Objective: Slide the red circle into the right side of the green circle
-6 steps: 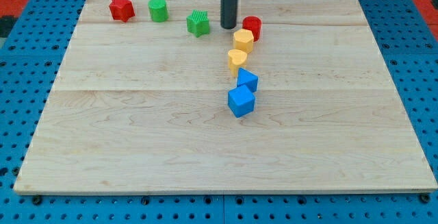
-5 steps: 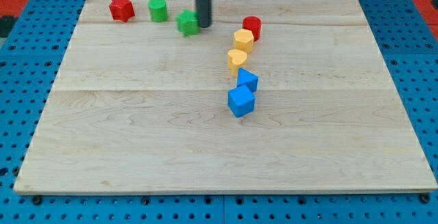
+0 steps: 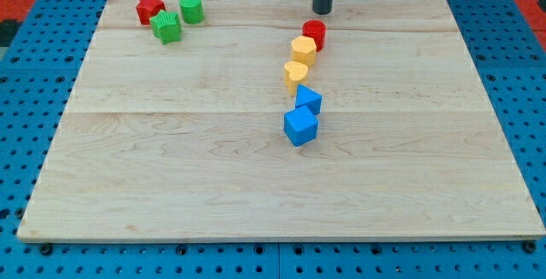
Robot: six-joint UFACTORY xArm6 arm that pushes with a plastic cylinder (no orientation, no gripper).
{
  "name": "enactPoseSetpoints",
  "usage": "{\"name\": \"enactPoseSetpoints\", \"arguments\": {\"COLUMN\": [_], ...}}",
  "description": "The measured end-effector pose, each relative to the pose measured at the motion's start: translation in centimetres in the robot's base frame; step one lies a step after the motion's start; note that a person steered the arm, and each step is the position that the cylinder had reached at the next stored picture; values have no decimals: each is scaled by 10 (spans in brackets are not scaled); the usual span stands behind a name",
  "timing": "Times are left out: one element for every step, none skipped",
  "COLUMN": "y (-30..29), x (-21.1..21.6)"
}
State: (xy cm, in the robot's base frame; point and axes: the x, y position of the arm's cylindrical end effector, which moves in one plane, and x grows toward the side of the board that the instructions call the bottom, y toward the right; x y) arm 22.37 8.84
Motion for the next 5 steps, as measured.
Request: {"name": "enactPoseSetpoints", "arguments": {"y": [26,-9,-95,-168,-107], "x": [63,81,57,39,44]}}
